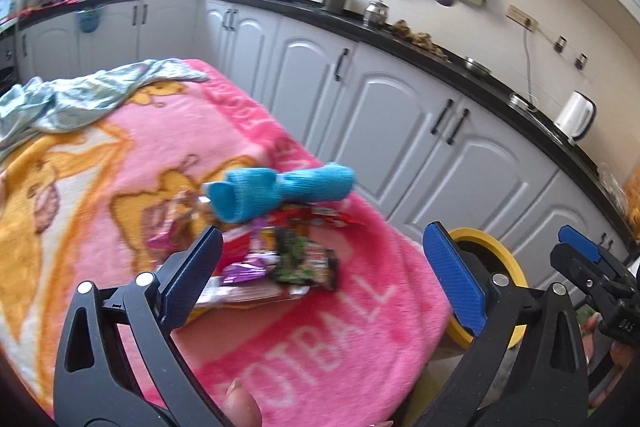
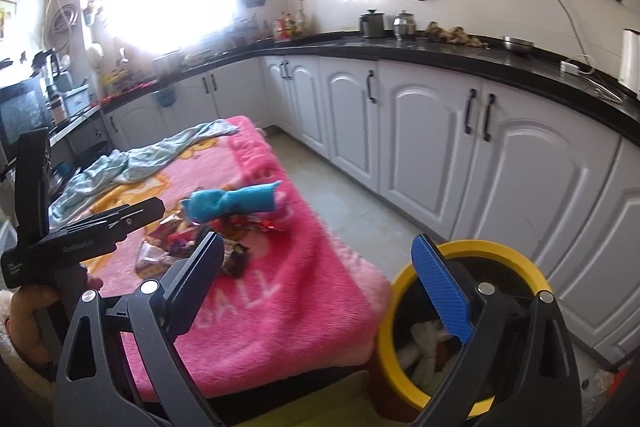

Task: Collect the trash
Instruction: 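Move both tools back toward the blue cloth and wrappers on the blanket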

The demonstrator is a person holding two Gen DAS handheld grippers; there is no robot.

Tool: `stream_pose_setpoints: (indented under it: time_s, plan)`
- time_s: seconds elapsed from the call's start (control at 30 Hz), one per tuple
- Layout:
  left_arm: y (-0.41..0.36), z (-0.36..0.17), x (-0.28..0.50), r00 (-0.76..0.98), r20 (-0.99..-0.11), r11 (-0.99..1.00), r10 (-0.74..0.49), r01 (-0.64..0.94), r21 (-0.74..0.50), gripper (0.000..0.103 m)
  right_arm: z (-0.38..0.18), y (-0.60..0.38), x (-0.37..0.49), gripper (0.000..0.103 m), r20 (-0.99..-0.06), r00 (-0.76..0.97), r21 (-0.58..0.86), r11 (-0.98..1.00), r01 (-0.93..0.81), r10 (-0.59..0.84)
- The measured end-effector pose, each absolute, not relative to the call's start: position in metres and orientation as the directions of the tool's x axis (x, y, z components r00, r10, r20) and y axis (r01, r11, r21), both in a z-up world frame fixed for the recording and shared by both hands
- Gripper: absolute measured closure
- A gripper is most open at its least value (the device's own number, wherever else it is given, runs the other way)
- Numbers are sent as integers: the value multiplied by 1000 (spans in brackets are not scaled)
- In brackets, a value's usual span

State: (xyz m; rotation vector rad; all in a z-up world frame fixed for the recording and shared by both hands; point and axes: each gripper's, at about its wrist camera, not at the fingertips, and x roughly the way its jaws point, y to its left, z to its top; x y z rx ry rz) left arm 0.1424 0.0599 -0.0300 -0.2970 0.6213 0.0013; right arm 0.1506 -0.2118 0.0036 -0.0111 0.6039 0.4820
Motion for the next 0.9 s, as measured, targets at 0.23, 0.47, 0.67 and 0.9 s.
stream_pose_setpoints:
  time_s: [0.23, 0.47, 0.67, 0.9]
  plan:
    - [98, -37, 126, 809, -586, 947, -36, -159, -279, 11, 4, -174, 156, 11, -556, 680, 135, 860, -493, 477]
    - [131, -53, 117, 788, -615, 925, -9, -227, -304, 11, 3, -138, 169, 11, -563, 653, 143, 838, -527, 507]
    - [151, -77, 115, 747, -664, 902, -37, -261, -344, 11, -7, -117, 183, 11, -577, 644, 139, 837, -529, 502]
    - [163, -108, 120, 717, -684, 861, -134, -258, -439, 11, -22, -100, 205, 11, -603, 636, 132, 846, -517, 482]
